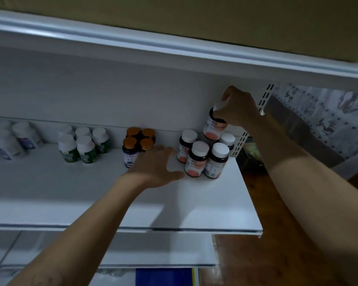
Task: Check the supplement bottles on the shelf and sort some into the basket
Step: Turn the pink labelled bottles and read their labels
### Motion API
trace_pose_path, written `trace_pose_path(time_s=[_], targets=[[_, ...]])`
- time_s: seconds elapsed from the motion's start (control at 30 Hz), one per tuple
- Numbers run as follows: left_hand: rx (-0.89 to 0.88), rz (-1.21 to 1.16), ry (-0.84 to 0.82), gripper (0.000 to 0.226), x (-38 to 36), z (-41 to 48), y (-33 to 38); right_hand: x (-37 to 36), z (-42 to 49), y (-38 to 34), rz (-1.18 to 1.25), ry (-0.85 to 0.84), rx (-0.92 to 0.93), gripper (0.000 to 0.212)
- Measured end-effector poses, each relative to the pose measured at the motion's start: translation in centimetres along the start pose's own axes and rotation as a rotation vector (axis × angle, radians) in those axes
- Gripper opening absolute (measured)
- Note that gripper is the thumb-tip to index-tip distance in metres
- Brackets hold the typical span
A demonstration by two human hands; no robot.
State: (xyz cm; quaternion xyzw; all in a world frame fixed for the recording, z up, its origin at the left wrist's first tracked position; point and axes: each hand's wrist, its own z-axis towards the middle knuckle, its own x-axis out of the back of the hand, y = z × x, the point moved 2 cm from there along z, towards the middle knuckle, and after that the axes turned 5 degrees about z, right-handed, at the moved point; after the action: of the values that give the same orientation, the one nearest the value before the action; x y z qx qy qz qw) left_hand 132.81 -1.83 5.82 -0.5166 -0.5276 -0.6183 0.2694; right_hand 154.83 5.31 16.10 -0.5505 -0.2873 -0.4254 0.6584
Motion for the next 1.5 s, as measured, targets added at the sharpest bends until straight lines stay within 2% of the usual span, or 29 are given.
trace_pose_path(time_s=[0.2, 0.37, 0.5, 0.63, 0.73, 0.87, 1.03, 1.17, 1.3, 1.37, 1.5], targets=[[0.024, 0.069, 0.064, 0.062, 0.6, 0.4, 0.8, -2.6, 1.7, 2.2, -0.007, -0.125, -0.015, 0.045], [0.078, 0.099, 0.016, 0.065, 0.8, -0.2, 1.6, -5.0, 1.9, 3.3, -0.151, -0.237, -0.019, 0.039], [0.118, 0.118, 0.008, 0.068, 0.9, -0.6, 1.4, -6.9, 1.8, 4.3, -0.211, -0.311, -0.023, 0.046], [0.141, 0.136, 0.023, 0.072, 1.1, -1.0, 1.2, -7.8, 2.2, 4.4, -0.256, -0.392, -0.035, 0.038], [0.164, 0.143, 0.026, 0.072, 0.8, -1.3, 0.7, -7.6, 2.4, 3.9, -0.306, -0.366, -0.039, 0.033], [0.174, 0.192, 0.026, 0.072, 0.3, -1.8, 0.1, -7.9, 2.2, 2.0, -0.312, -0.231, 0.045, 0.037], [0.177, 0.208, 0.042, 0.069, 0.3, -2.5, -0.6, -9.9, 1.2, -0.6, -0.368, -0.281, 0.119, 0.05], [0.186, 0.19, 0.04, 0.07, -0.3, -3.4, -1.1, -11.7, 0.4, -1.0, -0.417, -0.198, 0.163, 0.053], [0.185, 0.183, 0.055, 0.071, -1.0, -4.6, -2.1, -12.4, -0.8, -2.0, -0.28, -0.103, 0.169, 0.05], [0.179, 0.183, 0.088, 0.07, -0.9, -5.0, -2.6, -11.8, -1.8, -2.8, -0.104, -0.083, 0.143, 0.051], [0.152, 0.161, 0.189, 0.071, -0.5, -5.6, -2.9, -9.9, -5.3, -4.0, 0.3, 0.008, 0.088, 0.04]])
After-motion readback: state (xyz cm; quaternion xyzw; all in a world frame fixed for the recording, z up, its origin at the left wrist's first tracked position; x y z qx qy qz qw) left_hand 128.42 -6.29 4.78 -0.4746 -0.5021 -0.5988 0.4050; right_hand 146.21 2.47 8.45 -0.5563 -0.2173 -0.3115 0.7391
